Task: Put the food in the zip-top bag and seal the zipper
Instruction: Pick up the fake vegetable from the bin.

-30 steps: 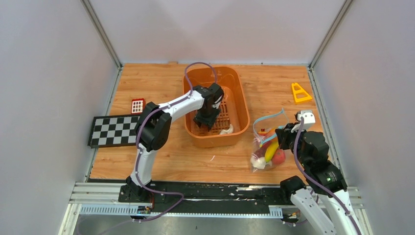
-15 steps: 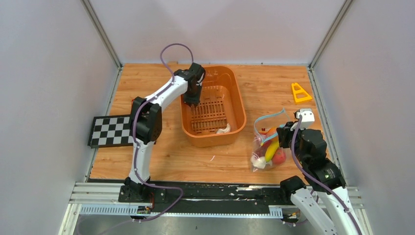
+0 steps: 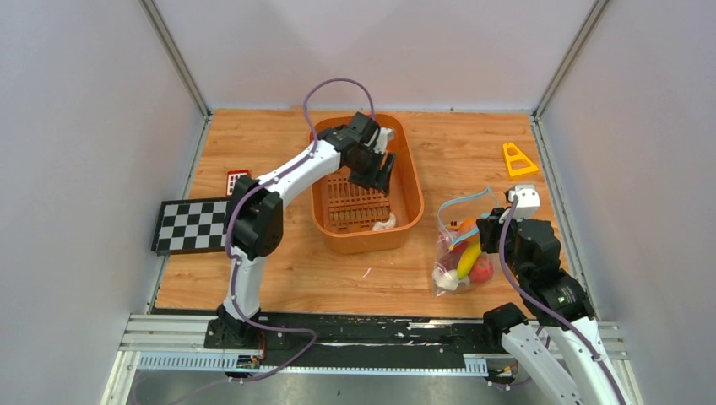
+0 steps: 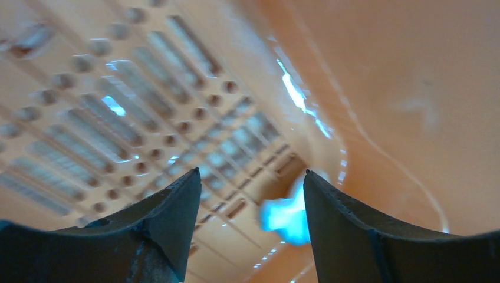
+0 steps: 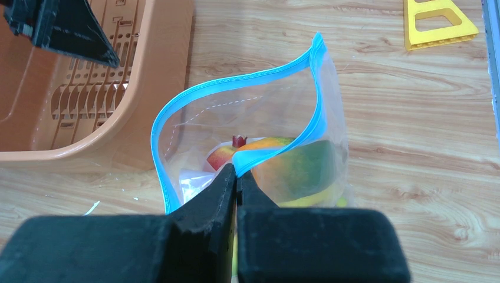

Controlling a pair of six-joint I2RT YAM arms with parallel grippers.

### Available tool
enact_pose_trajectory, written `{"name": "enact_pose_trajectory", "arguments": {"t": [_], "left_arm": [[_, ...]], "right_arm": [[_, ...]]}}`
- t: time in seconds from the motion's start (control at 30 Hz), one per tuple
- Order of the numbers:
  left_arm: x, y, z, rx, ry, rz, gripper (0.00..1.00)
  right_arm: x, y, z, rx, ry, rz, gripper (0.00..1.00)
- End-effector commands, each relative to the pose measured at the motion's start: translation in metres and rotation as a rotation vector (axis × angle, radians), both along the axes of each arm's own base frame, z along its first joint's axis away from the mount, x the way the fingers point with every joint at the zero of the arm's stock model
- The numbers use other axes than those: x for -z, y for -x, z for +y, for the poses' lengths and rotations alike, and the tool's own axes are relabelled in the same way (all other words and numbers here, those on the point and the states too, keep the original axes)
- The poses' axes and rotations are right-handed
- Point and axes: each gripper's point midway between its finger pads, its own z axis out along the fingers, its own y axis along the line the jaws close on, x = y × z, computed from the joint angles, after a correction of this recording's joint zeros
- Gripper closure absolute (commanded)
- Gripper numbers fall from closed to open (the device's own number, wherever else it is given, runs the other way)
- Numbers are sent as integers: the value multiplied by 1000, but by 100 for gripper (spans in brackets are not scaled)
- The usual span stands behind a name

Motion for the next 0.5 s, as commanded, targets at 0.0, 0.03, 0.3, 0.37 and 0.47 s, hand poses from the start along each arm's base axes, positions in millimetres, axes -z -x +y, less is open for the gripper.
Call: {"name": "enact_pose_trajectory", "arguments": {"t": [0.0, 0.03, 0.3, 0.37, 0.47], "left_arm": [[-15, 36, -44, 185, 98, 10, 26], [-8, 43, -46, 204, 83, 22, 26], [33, 89, -42, 289, -7, 94, 17], [48, 93, -38, 283, -56, 104, 17], [58, 85, -34, 259, -98, 92, 16]], "right_arm": [[-11, -7, 0, 4, 5, -41, 100], [-10, -7, 1, -1, 9, -39, 100], [-9, -7, 6, -30, 5, -33, 100], [-9, -7, 6, -33, 4, -34, 100], [-10, -7, 8, -42, 2, -38, 100]]}}
